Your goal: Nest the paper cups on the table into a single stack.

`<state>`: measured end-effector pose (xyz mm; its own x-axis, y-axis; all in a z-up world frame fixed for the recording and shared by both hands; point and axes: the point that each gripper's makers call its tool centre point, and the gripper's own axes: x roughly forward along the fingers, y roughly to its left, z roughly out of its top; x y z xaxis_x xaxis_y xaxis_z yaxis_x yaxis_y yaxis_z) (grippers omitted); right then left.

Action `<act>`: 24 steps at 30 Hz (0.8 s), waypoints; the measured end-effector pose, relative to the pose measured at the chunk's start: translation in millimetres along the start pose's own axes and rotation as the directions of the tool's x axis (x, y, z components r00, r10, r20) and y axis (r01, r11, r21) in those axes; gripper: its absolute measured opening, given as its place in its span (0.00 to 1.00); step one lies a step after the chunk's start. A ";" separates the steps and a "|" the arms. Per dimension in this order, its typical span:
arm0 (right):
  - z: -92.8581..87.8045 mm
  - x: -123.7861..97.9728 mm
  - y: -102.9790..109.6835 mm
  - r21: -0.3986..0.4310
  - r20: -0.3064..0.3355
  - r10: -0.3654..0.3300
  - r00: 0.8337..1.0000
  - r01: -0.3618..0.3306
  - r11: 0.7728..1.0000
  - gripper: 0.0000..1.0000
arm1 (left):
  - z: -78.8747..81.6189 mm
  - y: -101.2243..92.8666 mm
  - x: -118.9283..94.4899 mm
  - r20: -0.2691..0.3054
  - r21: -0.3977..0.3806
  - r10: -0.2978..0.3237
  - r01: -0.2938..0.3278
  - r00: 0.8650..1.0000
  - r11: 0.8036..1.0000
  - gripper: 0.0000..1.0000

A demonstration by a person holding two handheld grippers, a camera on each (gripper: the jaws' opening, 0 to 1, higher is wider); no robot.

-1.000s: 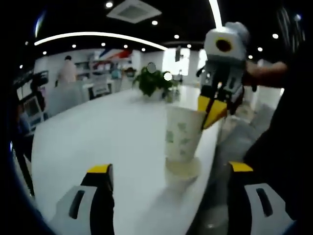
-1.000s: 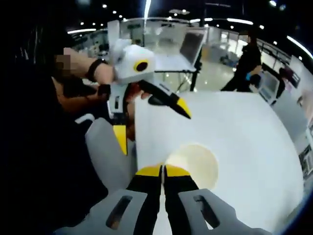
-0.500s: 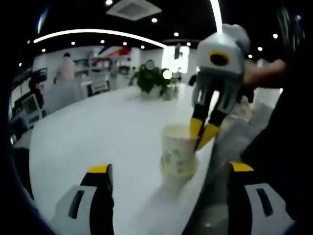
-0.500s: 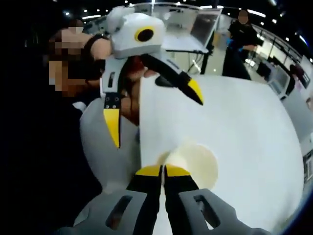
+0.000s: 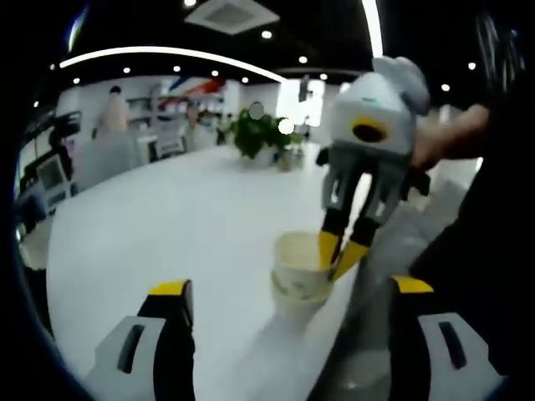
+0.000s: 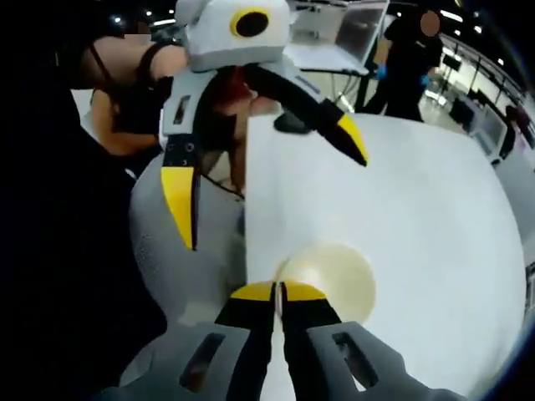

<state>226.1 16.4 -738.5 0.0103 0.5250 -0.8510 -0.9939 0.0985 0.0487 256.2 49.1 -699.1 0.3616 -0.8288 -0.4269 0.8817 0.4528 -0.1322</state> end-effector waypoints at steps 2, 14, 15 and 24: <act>-1.5 2.9 -0.2 0.001 -0.003 0.005 1.000 -0.005 1.000 0.00 | -2.1 0.4 0.0 -0.005 -0.002 0.002 -0.002 1.000 1.000 0.96; -11.6 13.2 4.1 0.010 -0.037 0.018 0.999 -0.018 1.000 0.12 | -8.4 -0.9 -0.6 -0.022 -0.005 0.004 -0.004 1.000 1.000 0.96; -11.6 12.5 4.5 0.011 -0.032 0.018 0.999 -0.018 1.000 0.13 | -7.7 -1.0 -0.7 -0.020 -0.005 0.003 -0.003 1.000 1.000 0.96; -11.1 4.7 7.9 0.042 0.004 0.013 1.000 -0.013 0.999 0.14 | -9.6 -2.8 0.5 -0.030 -0.011 -0.007 0.006 1.000 1.000 0.96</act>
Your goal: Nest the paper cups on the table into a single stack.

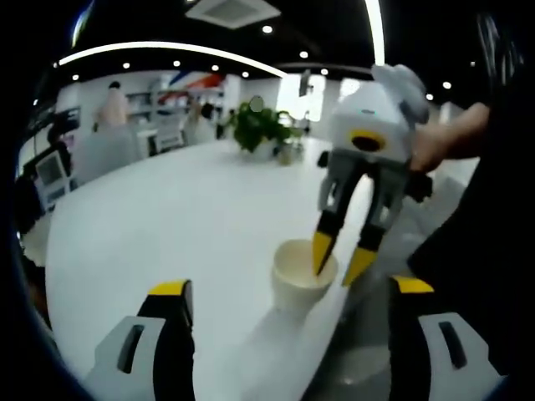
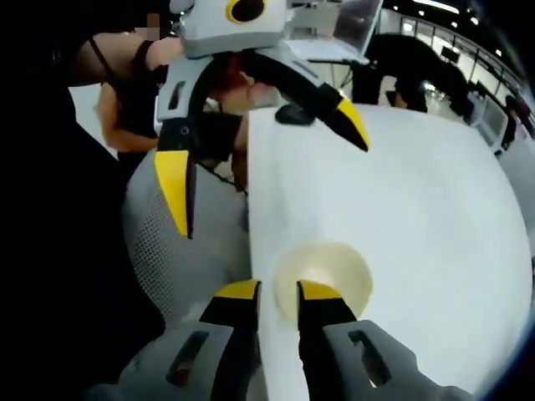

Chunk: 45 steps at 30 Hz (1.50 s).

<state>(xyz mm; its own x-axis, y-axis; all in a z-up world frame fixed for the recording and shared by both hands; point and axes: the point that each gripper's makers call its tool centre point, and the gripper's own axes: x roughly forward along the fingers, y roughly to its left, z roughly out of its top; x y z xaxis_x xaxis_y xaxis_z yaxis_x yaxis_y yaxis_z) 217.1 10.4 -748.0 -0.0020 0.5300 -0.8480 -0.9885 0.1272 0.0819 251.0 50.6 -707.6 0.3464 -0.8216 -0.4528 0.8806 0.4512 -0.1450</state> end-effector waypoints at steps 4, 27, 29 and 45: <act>7.3 -8.6 -0.2 0.066 0.078 -0.003 0.997 -0.002 0.998 0.14 | -0.3 -0.6 1.3 -0.004 0.001 -0.005 0.005 1.000 1.000 0.96; 1.3 -63.7 -35.2 0.361 0.403 -0.247 0.881 0.095 0.928 0.72 | 3.3 -2.9 7.2 0.007 -0.016 -0.021 0.021 1.000 1.000 0.95; -3.8 -64.8 -39.6 0.373 0.392 -0.275 0.878 0.121 0.920 0.81 | 4.1 -1.7 7.4 0.005 -0.013 -0.019 0.019 1.000 1.000 0.95; -48.7 -45.3 -47.0 0.307 0.279 -0.337 0.899 0.249 0.919 1.00 | -2.2 -0.6 11.6 -0.022 -0.008 -0.047 0.047 0.999 0.999 0.95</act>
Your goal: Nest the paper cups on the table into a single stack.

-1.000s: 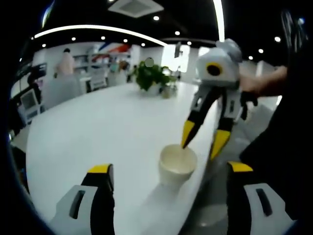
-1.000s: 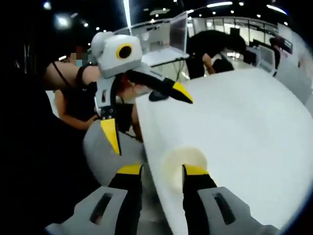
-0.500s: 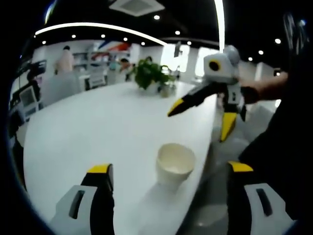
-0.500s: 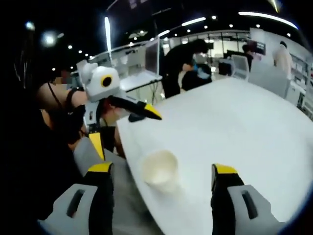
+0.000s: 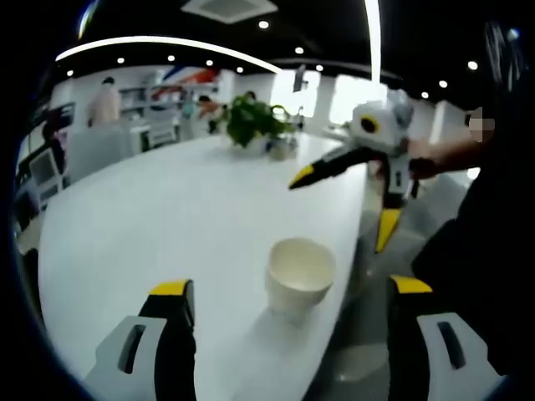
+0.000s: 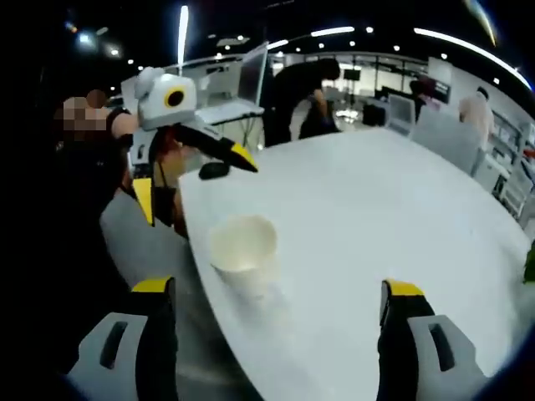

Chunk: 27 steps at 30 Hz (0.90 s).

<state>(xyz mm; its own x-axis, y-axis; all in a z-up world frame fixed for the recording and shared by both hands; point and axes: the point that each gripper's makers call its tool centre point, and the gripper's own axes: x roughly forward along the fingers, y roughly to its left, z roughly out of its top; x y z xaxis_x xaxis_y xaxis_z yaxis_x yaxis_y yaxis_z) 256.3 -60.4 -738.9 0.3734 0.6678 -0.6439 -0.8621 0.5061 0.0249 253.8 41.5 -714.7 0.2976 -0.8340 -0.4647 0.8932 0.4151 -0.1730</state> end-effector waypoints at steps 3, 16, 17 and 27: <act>-10.9 5.3 4.4 -0.024 -0.014 0.031 0.999 -0.031 0.999 1.00 | 0.7 1.7 2.8 0.007 0.004 -0.001 0.001 1.000 1.000 0.95; -48.1 40.7 11.2 -0.059 -0.110 0.137 0.984 -0.144 0.988 0.98 | -17.4 6.1 15.6 -0.025 0.020 -0.034 0.034 0.999 0.999 0.90; -48.5 42.9 12.6 -0.064 -0.111 0.145 0.983 -0.153 0.986 0.98 | -18.1 7.6 15.9 -0.028 0.018 -0.033 0.034 0.999 0.999 0.90; -39.8 68.6 16.7 -0.061 -0.039 0.206 0.978 -0.208 0.976 0.95 | -17.0 16.2 26.6 0.015 -0.035 -0.021 0.022 1.000 0.999 0.88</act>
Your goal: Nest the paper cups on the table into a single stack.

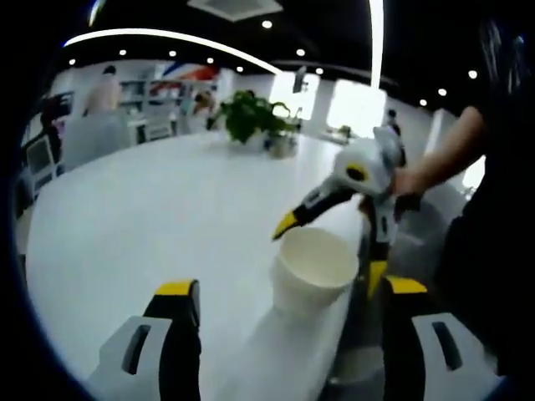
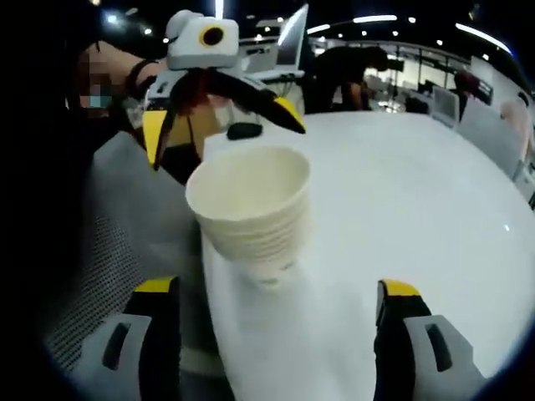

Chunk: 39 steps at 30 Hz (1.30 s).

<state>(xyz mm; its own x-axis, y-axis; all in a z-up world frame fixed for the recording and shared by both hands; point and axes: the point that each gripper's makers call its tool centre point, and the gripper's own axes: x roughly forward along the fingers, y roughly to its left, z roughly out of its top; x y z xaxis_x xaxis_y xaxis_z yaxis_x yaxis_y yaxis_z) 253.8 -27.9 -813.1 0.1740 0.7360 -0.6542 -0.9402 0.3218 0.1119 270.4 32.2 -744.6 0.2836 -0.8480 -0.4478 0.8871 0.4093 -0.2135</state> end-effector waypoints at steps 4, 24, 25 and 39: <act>7.6 2.6 -0.9 0.006 0.052 0.016 0.999 -0.016 1.000 0.89 | -0.3 -0.8 5.0 0.003 -0.007 -0.001 0.001 1.000 1.000 0.89; 12.4 25.1 14.4 -0.051 0.090 0.095 0.991 -0.091 0.995 0.58 | -7.3 -17.1 31.0 -0.012 0.067 -0.059 0.059 0.998 0.996 0.78; 12.0 26.5 13.8 -0.051 0.092 0.095 0.991 -0.090 0.995 0.56 | -7.5 -17.5 31.6 -0.015 0.068 -0.061 0.062 0.998 0.996 0.77; 15.1 31.9 15.7 -0.061 0.130 0.101 0.986 -0.094 0.994 0.42 | -4.6 -26.1 44.1 -0.004 0.106 -0.087 0.087 0.996 0.991 0.59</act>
<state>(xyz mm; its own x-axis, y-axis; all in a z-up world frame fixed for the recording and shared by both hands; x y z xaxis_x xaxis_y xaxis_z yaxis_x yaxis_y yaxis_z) 249.0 9.7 -820.9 0.1145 0.8357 -0.5371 -0.9685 0.2144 0.1270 258.1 -14.3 -762.8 0.2038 -0.8792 -0.4307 0.9420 0.2959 -0.1582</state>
